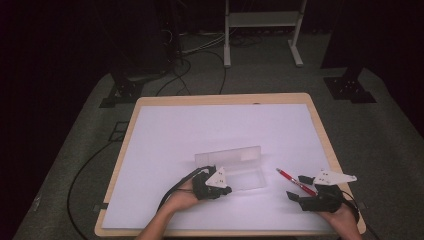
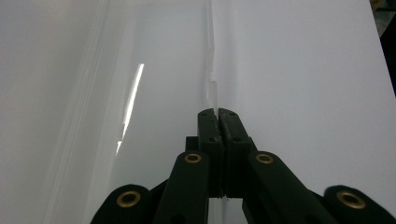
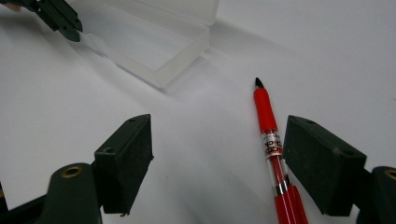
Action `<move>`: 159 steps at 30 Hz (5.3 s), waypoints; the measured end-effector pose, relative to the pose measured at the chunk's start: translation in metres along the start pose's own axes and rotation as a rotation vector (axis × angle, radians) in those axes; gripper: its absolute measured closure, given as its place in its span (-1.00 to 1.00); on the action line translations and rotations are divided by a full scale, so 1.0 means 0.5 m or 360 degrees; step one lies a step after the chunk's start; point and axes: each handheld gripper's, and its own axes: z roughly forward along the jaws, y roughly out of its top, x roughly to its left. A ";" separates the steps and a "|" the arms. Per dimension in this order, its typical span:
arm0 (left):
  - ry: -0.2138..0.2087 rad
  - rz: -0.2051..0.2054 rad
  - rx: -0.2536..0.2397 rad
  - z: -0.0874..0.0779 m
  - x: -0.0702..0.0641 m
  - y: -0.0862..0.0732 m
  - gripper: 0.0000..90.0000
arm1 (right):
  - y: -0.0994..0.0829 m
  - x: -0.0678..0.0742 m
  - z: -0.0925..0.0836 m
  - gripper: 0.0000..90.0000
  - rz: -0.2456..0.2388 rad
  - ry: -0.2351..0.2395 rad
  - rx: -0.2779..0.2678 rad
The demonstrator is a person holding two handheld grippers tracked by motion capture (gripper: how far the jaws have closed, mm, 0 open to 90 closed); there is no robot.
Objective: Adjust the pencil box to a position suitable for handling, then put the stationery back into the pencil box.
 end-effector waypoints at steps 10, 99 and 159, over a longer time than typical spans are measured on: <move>-0.0015 -0.0014 0.0011 0.007 -0.002 -0.003 0.85 | -0.001 -0.006 -0.002 -0.46 0.0013 -0.0041 0.0034; 0.0653 -0.0696 -0.0337 -0.279 0.013 -0.249 -0.57 | 0.146 0.006 -0.011 0.75 -0.0087 0.0121 0.0154; 0.0679 -0.0743 -0.0305 -0.280 0.016 -0.267 -0.61 | 0.254 0.100 0.186 0.75 -0.0564 0.0615 0.0344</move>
